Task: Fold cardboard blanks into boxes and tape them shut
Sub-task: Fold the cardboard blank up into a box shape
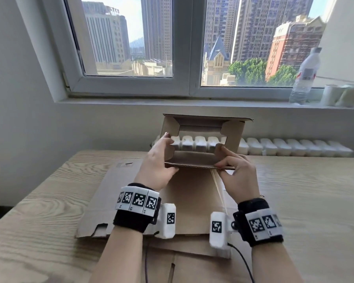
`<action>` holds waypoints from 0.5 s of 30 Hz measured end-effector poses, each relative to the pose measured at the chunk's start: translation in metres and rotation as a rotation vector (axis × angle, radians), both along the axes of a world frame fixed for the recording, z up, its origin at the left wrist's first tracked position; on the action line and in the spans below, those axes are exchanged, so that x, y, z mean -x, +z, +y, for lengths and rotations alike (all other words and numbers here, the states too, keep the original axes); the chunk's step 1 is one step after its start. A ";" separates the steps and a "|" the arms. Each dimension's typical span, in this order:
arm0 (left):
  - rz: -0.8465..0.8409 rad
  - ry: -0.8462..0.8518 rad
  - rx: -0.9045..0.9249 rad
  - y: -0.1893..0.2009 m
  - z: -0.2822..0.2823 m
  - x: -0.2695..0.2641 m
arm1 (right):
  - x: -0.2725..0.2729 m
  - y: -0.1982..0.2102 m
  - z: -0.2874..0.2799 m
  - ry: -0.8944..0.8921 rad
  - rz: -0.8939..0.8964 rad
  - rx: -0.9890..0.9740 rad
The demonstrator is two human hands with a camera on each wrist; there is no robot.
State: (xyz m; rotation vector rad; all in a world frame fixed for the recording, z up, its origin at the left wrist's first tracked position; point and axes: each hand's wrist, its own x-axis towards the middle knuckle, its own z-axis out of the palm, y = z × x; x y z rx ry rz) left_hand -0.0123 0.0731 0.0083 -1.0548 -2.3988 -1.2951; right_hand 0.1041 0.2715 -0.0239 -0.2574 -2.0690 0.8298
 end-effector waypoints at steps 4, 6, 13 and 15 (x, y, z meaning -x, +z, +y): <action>0.028 0.095 -0.011 -0.002 -0.004 0.005 | -0.002 0.004 0.004 0.076 -0.101 0.038; 0.040 0.107 0.000 -0.002 -0.006 0.005 | -0.003 0.005 0.006 0.091 -0.144 0.037; -0.034 0.016 -0.118 0.001 -0.008 0.002 | -0.014 0.014 0.012 0.109 -0.091 0.052; -0.061 0.009 -0.202 0.003 -0.007 0.003 | -0.017 0.018 0.014 0.082 -0.022 0.063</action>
